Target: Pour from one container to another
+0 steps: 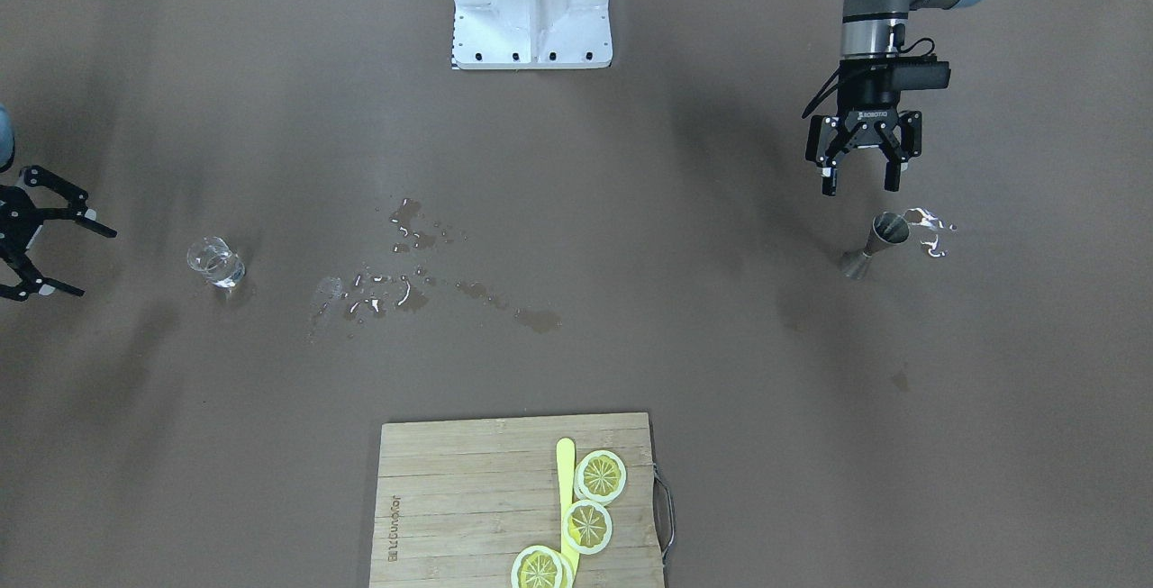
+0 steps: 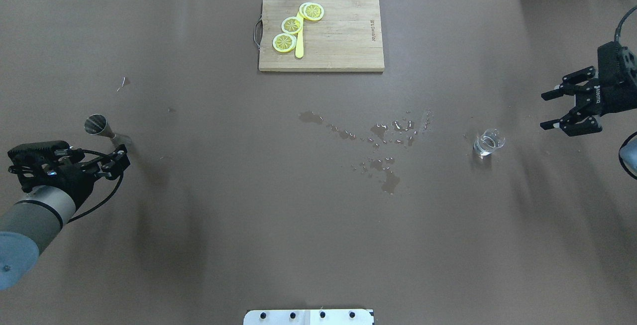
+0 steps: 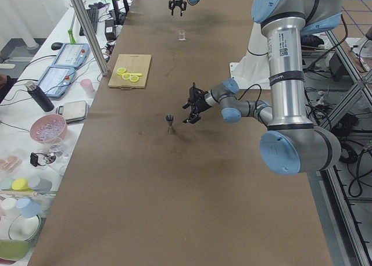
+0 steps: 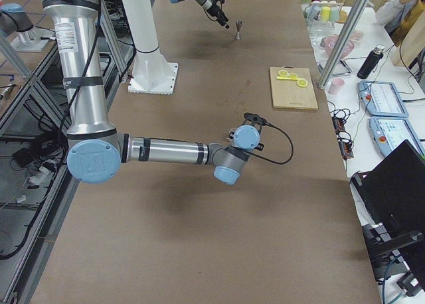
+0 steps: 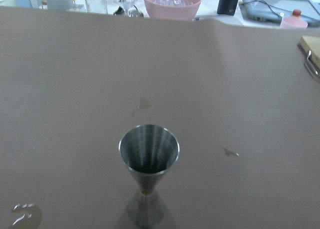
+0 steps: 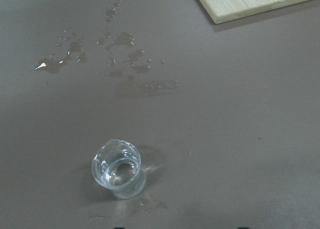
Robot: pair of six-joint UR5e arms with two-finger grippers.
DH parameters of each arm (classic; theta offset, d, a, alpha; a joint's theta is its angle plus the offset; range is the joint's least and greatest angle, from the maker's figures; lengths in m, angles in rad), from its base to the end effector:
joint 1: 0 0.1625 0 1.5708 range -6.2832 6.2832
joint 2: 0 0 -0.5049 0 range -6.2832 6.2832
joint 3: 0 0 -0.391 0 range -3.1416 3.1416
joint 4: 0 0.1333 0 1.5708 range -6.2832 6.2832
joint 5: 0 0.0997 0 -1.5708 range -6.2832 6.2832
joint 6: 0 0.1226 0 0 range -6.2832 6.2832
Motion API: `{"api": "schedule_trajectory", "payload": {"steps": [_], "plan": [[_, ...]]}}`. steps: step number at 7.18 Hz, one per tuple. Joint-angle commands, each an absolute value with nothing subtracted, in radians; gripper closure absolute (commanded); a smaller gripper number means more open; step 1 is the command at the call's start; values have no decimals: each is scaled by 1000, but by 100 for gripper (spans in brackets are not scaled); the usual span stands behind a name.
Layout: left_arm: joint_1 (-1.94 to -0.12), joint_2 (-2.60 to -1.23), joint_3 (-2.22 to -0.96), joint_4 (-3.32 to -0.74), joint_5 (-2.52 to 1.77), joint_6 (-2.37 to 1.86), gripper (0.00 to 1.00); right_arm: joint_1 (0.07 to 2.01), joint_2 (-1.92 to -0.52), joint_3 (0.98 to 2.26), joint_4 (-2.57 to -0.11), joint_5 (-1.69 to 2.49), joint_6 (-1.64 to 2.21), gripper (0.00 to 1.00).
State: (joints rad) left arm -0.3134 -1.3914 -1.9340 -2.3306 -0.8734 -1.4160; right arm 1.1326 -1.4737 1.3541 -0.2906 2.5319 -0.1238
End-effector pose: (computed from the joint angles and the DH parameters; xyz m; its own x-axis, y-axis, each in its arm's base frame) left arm 0.3427 -0.3339 0.5623 0.6643 -0.0911 -0.7419 0.6362 0.5900 0.4972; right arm -0.2000 -0.5041 0.6482 0.1771 -0.9613 0.2112 0.1926 0.2443 0.9504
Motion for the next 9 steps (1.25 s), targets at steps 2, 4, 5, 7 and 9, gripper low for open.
{"api": "schedule_trajectory", "payload": {"steps": [2,4,5,7,9], "plan": [[-281,-1439,-1820,-2345,-665,-1430,3,1062,-1477,1353,-252,2485,-118,19],[-281,-1512,-1711,-2371,-574,-1449,3,1042,-1477,1333,-226,2459,-112,21],[-281,-1575,-1615,-2426,-568,-1456,3,1040,-1479,1321,-181,2454,-104,21],[-281,-1595,-1559,-2471,-505,-1454,6,1035,-1477,1254,-16,2454,-1,20],[-282,-1583,-1554,-2473,-503,-1456,11,1032,-1465,1171,139,2454,75,20]]}}
